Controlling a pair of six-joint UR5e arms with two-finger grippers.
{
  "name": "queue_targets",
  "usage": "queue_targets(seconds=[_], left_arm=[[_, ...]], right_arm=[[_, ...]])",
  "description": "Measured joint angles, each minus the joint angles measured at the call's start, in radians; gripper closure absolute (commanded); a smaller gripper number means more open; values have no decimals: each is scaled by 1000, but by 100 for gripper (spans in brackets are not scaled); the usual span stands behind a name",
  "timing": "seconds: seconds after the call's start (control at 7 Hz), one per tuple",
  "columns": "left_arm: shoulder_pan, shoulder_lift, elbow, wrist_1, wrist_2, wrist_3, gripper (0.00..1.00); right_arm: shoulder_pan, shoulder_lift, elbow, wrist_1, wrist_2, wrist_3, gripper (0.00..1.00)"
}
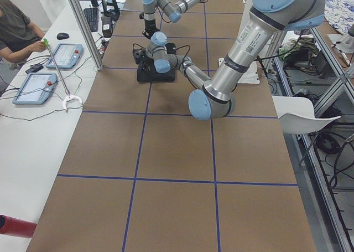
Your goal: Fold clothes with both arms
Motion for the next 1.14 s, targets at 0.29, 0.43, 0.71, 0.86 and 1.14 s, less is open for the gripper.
queue_targets(seconds=[0.29,0.43,0.71,0.86,1.14], left_arm=[[-40,-46,128,-90,-1,44,0],[-55,-51,139,-101,-11,49,0],[-87,-48,117,-104,-88,104,0],[-95,-44,97,-99,-114,148,0],[-105,-7,28,-95,-127,235,0]], right_arm=[[13,47,-141,142,-4,-77,0],[19,61,-154,159,-5,-87,0],[41,66,-154,166,-4,-100,0],[41,61,-139,165,-2,-109,0],[-6,50,-81,162,-15,-113,0]])
